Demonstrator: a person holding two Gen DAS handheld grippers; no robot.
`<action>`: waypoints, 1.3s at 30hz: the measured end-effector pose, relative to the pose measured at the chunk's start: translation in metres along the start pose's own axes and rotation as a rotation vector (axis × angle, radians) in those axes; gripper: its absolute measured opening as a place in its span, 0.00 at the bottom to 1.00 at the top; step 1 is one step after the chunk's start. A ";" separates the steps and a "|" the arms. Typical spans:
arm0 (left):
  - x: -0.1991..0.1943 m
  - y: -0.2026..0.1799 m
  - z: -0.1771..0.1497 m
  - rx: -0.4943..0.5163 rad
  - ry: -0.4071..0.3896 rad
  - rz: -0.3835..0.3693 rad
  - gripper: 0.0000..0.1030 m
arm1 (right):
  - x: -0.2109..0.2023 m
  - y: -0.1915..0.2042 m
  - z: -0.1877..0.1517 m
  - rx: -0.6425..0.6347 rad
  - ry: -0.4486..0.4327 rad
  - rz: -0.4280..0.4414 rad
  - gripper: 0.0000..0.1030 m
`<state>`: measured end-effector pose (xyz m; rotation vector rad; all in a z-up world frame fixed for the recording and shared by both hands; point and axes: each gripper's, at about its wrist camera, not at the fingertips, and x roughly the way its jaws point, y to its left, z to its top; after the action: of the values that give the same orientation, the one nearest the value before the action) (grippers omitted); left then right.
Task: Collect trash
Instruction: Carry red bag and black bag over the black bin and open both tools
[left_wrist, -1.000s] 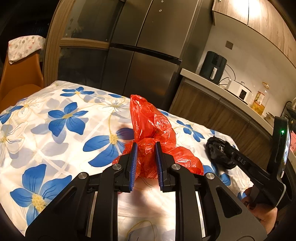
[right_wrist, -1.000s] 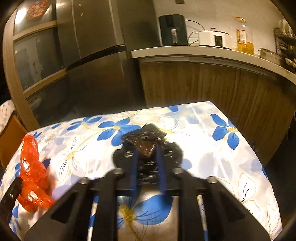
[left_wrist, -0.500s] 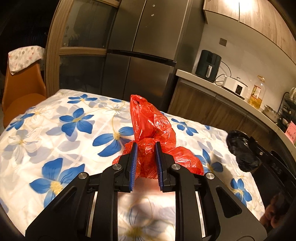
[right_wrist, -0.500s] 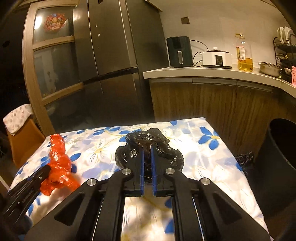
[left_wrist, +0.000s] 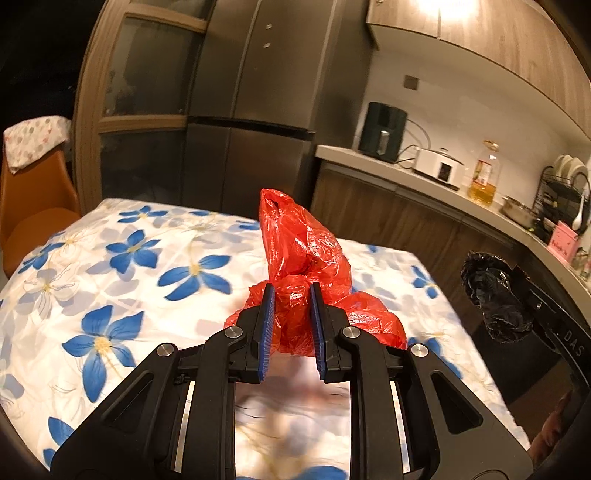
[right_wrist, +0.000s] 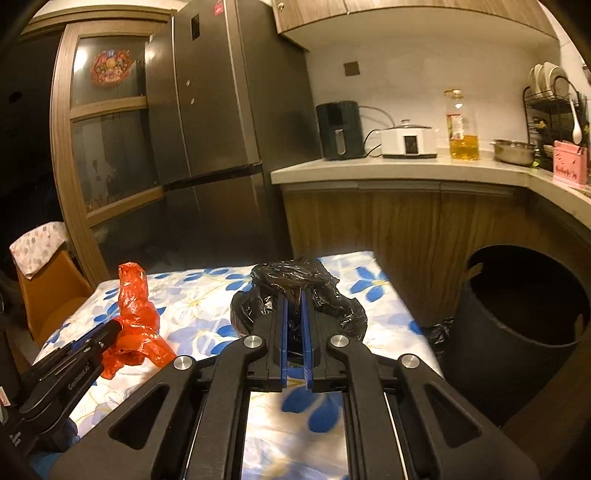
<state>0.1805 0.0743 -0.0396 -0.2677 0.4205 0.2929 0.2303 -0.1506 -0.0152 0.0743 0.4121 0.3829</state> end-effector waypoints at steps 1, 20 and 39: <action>-0.002 -0.005 0.001 0.007 -0.003 -0.007 0.17 | -0.004 -0.004 0.001 0.002 -0.007 -0.007 0.07; -0.007 -0.120 -0.005 0.136 -0.001 -0.183 0.17 | -0.052 -0.083 0.008 0.066 -0.080 -0.153 0.07; -0.005 -0.226 -0.009 0.259 -0.020 -0.349 0.17 | -0.076 -0.148 0.010 0.115 -0.115 -0.279 0.07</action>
<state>0.2477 -0.1386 -0.0011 -0.0807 0.3799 -0.1013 0.2212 -0.3162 0.0012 0.1486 0.3249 0.0791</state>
